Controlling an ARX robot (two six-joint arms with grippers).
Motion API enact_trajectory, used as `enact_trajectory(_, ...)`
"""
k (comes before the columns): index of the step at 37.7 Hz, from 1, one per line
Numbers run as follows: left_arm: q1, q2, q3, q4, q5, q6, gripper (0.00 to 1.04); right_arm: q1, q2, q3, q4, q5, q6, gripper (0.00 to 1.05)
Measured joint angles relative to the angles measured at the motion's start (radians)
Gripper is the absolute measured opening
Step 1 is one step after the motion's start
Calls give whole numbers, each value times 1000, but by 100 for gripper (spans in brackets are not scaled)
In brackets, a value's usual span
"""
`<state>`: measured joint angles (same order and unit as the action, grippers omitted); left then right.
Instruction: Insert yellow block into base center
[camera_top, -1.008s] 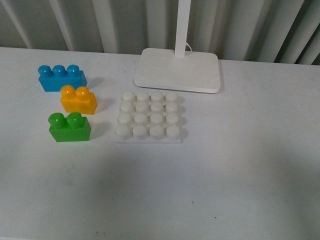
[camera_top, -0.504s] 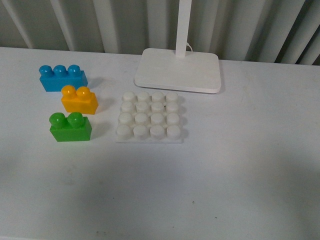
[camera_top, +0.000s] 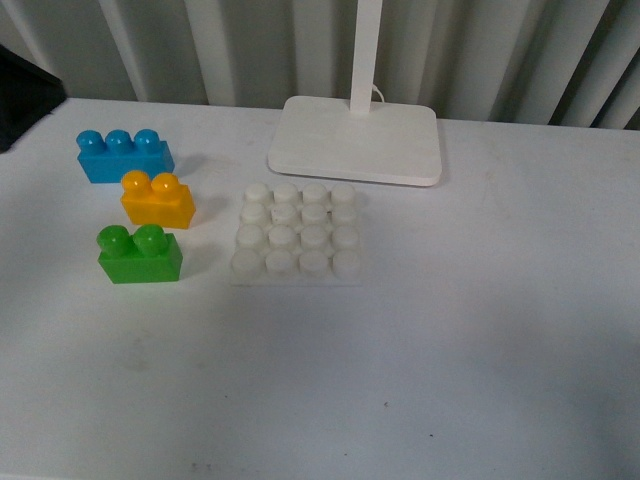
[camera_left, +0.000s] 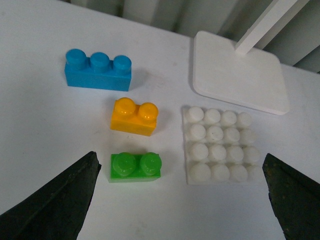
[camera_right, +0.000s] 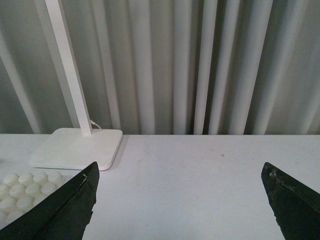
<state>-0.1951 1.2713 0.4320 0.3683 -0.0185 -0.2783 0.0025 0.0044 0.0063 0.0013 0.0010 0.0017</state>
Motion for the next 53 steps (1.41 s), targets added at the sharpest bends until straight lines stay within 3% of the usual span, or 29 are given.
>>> enact_trajectory(8, -39, 316, 196, 6, -10, 25, 98, 0, 0, 0, 0, 0, 0, 95)
enact_trajectory(20, -43, 568, 415, -99, -66, 171, 98, 0, 0, 0, 0, 0, 0, 95)
enact_trajectory(32, -11, 699, 560, -192, -129, 237, 98, 0, 0, 0, 0, 0, 0, 95)
enact_trajectory(53, -3, 809, 644, -250, -144, 249, 98, 0, 0, 0, 0, 0, 0, 95)
